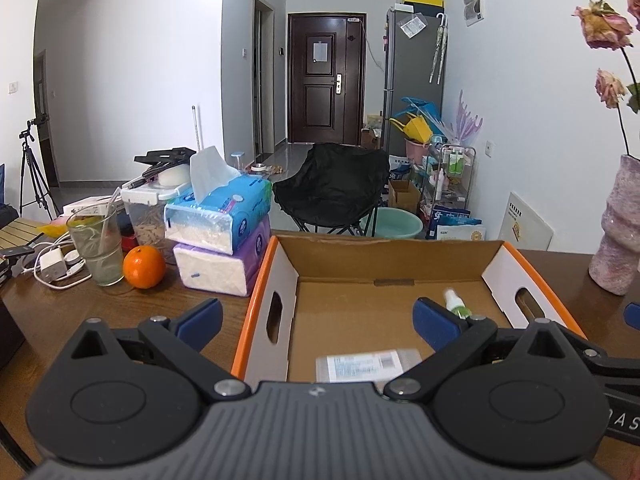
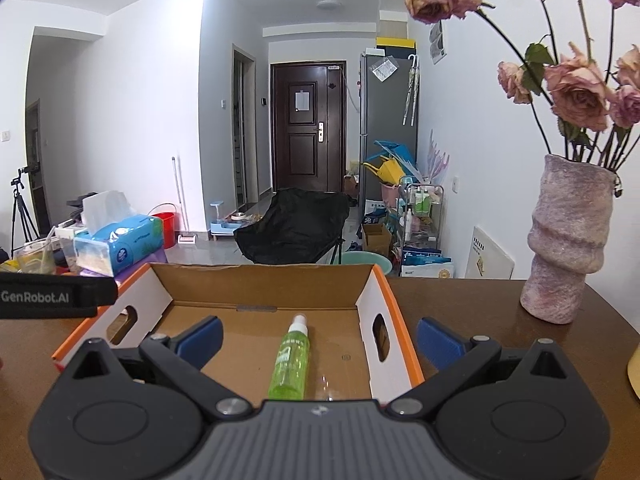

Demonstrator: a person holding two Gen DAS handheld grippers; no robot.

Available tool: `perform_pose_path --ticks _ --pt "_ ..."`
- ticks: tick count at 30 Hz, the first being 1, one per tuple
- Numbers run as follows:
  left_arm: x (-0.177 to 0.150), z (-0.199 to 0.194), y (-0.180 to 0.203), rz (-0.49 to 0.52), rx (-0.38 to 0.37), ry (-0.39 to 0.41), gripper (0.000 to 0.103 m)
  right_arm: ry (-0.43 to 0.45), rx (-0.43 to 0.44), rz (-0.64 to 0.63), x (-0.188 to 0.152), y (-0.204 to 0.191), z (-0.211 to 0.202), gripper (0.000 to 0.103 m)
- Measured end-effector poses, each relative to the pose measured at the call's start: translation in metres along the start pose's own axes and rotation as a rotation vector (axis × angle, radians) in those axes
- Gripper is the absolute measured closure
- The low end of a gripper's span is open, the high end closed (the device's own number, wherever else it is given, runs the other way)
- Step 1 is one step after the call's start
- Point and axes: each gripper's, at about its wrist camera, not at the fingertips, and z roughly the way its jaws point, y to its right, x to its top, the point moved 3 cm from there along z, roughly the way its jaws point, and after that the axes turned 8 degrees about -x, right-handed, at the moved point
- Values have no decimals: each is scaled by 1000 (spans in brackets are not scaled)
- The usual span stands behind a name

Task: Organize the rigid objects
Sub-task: 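Lower both items into the red box and open both grippers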

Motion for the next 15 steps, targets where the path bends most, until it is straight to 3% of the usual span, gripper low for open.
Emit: perform_pose_path --ticks 15 --pt "-33 -56 0 -6 -17 -30 0 -11 -9 -5 -26 4 -61 0"
